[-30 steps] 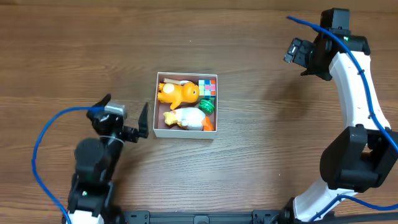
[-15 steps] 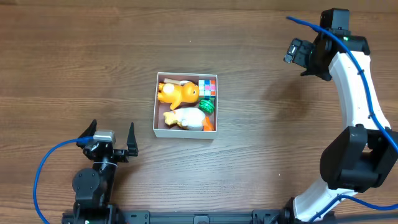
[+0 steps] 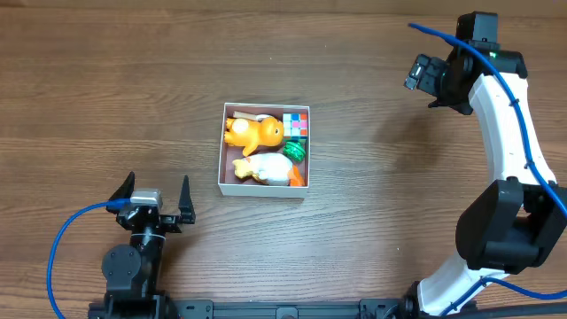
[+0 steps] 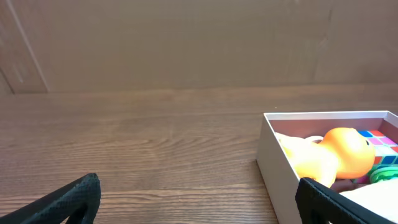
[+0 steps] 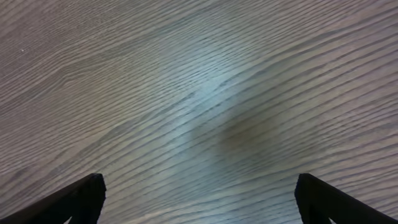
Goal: Pack container
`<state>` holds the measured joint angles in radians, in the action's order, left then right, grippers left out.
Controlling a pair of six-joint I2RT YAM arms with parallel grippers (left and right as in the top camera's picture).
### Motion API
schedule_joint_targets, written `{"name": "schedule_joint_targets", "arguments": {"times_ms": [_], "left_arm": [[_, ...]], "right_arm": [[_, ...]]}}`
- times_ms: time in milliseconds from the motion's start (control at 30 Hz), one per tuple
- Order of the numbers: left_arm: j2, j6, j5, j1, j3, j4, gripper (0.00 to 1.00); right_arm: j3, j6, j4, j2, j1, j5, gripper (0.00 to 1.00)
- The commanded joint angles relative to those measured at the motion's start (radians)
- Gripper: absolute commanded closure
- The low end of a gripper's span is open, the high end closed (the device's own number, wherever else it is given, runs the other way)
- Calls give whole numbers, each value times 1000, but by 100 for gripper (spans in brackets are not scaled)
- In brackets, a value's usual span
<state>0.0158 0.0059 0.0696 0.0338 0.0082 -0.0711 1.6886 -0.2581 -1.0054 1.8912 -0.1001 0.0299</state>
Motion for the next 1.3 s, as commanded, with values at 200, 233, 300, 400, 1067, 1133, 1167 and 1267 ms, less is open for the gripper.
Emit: {"name": "schedule_joint_targets", "arguments": {"times_ms": [200,233,300,400,1067,1133,1167,1267], "left_arm": [[-12,9,-10,6,-3,-2,0],[-12,9,-10,6,-3,-2,0],[-12,9,-10,6,-3,-2,0],[-12,9,-10,6,-3,-2,0],[-12,9,-10,6,-3,-2,0],[-12,9,-10,6,-3,-2,0],[-12,9,-10,6,-3,-2,0],[-12,9,-10,6,-3,-2,0]], "right_arm": [[-1,-4,6,-15,0,1,0],[-1,-4,6,-15,0,2,0],[-1,-4,6,-15,0,2,0],[-1,-4,6,-15,0,1,0],[-1,3,42,-344,153,228,0],[-1,3,95,-436,165,232,0],[-1,3,121,-476,166,232,0],[-23,3,209,-565,166,232,0]]}}
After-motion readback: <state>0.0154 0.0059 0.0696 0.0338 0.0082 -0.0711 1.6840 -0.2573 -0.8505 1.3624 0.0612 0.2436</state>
